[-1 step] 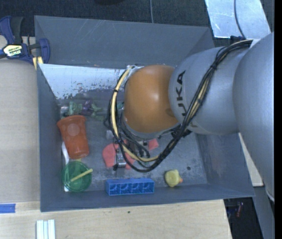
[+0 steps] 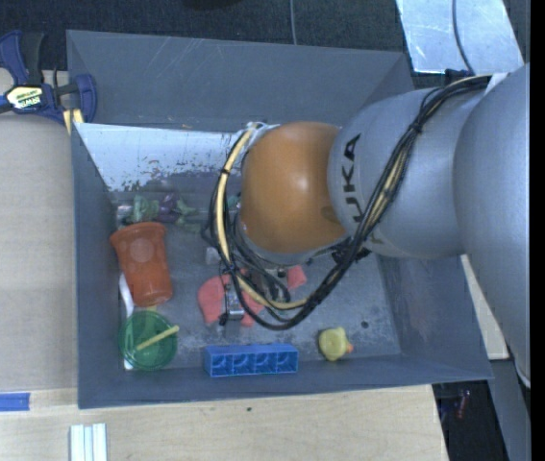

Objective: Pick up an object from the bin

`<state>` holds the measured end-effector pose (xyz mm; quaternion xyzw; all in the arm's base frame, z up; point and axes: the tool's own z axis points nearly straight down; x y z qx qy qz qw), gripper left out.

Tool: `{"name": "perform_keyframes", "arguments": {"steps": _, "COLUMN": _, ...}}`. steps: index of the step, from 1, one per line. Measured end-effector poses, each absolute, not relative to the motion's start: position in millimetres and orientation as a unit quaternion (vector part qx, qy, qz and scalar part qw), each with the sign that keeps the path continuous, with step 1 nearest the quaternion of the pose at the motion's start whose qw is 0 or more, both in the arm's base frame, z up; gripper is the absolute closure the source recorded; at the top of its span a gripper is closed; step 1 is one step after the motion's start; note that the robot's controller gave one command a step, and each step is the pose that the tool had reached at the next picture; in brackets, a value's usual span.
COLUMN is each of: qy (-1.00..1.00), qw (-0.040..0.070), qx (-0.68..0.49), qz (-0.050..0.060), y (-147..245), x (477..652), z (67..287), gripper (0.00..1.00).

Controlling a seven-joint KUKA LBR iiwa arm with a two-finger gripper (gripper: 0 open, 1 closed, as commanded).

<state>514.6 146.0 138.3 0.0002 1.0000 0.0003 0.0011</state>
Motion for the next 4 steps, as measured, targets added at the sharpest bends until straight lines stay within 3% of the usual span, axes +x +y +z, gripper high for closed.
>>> {"name": "perform_keyframes", "arguments": {"steps": 1, "qy": 0.999, "qw": 0.003, "qx": -0.034, "qz": 0.001, "y": 123.8, "x": 530.2, "z": 110.8, "gripper": 0.00}}
{"name": "perform_keyframes", "arguments": {"steps": 2, "qy": 0.999, "qw": 0.006, "qx": -0.050, "qz": 0.002, "y": 84.3, "x": 543.2, "z": 72.2, "gripper": 1.00}}
{"name": "perform_keyframes", "arguments": {"steps": 3, "qy": 0.999, "qw": 0.005, "qx": -0.050, "qz": 0.002, "y": 84.2, "x": 542.8, "z": 74.5, "gripper": 1.00}}
{"name": "perform_keyframes", "arguments": {"steps": 4, "qy": 0.999, "qw": 0.003, "qx": -0.051, "qz": 0.001, "y": 86.0, "x": 550.0, "z": 139.5, "gripper": 1.00}}
